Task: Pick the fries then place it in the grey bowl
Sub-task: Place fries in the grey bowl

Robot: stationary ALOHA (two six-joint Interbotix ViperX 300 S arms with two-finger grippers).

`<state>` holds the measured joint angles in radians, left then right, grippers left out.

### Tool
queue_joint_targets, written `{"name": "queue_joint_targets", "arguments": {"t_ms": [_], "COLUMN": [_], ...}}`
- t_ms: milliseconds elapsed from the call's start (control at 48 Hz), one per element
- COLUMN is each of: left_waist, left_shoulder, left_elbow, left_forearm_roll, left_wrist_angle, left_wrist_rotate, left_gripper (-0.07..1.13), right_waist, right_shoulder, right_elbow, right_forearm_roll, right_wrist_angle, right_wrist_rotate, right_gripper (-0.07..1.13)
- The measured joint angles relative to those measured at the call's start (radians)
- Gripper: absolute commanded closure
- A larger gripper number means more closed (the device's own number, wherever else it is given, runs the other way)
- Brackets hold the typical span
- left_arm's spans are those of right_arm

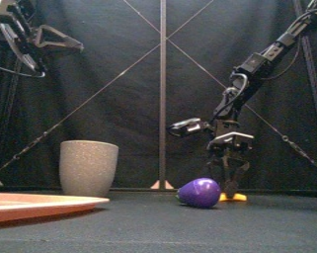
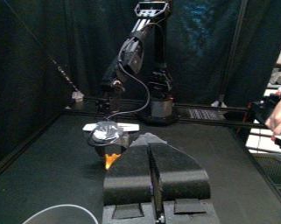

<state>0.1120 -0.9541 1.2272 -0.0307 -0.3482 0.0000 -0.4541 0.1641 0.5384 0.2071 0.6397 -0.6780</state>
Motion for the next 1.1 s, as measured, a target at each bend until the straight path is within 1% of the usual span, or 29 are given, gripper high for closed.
{"name": "queue_joint_targets", "arguments": {"t_ms": [83,229,396,500,562,688,812,917,1104], "left_waist": [0.0,0.0,0.0,0.0,0.0,0.0,0.002,0.002,0.002], "left_shoulder": [0.0,0.0,0.0,0.0,-0.002,0.0,0.0,0.0,0.0], "left_elbow": [0.0,0.0,0.002,0.002,0.003,0.003,0.006,0.014,0.026], "left_forearm_roll": [0.0,-0.006,-0.011,-0.011,-0.012,-0.011,-0.011,-0.011,-0.012], "left_wrist_angle": [0.0,0.0,0.0,0.0,0.0,0.0,0.0,0.0,0.0], "left_wrist_rotate": [-0.002,-0.002,-0.003,0.0,0.0,0.0,0.0,0.0,0.0], "left_gripper": [1.07,1.07,1.07,1.07,1.07,1.07,1.07,1.07,1.07], "right_waist": [0.002,0.008,0.031,0.052,0.072,0.118,0.172,0.212,0.236], "right_shoulder": [0.0,-0.006,-0.075,-0.118,-0.143,-0.152,-0.133,-0.084,0.054], "right_elbow": [0.0,0.0,-0.021,-0.052,-0.072,-0.1,-0.147,-0.204,-0.328], "right_forearm_roll": [0.005,0.031,0.144,0.229,0.282,0.356,0.379,0.385,0.403], "right_wrist_angle": [0.0,-0.005,-0.081,-0.199,-0.301,-0.497,-0.66,-0.749,-0.799], "right_wrist_rotate": [0.011,0.018,0.02,0.015,0.014,0.012,0.012,0.017,0.012], "right_gripper": [0.39,0.39,0.39,0.39,0.39,0.39,0.39,0.39,0.39]}}
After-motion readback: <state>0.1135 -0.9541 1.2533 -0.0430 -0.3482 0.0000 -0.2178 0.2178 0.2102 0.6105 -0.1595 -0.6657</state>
